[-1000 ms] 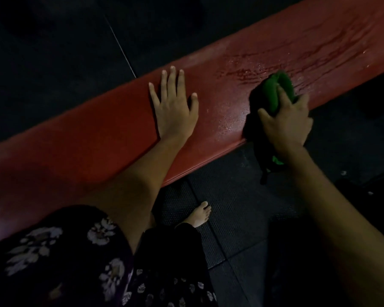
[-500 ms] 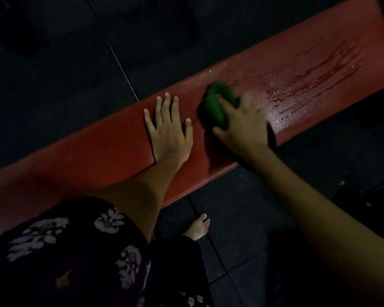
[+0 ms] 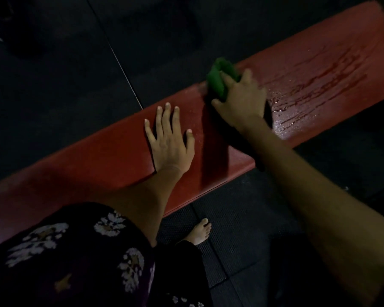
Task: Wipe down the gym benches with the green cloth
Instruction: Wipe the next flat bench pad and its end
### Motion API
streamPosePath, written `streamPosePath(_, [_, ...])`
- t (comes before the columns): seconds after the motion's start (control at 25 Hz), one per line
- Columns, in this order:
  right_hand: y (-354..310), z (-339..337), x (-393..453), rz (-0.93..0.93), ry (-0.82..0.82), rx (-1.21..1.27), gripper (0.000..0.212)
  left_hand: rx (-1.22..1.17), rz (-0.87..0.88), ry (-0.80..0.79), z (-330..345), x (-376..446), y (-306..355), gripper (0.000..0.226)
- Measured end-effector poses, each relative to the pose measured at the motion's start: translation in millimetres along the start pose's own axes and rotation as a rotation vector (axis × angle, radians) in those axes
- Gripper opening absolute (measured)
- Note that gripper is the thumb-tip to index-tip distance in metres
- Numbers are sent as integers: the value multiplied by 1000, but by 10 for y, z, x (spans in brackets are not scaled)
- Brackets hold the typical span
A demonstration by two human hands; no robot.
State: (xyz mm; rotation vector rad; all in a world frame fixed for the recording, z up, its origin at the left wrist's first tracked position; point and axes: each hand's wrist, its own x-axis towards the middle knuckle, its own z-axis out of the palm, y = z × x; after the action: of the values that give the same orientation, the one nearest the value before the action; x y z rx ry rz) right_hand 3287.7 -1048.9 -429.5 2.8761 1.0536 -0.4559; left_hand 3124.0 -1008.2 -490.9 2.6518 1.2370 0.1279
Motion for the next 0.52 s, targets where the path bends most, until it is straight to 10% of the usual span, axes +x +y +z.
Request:
streamPosePath(0.12, [-167,36,-87,-301,-38,-65,68,-8,1,-11,-6,7,14,61])
streamPosePath(0.36, [642,-103,191,312,3,186,67,-23,-7,17,-1,35,-27,59])
streamPosePath(0.52, [335,101,-347,96,-21,75,72,1,-15,-21,-4,1,-49,60])
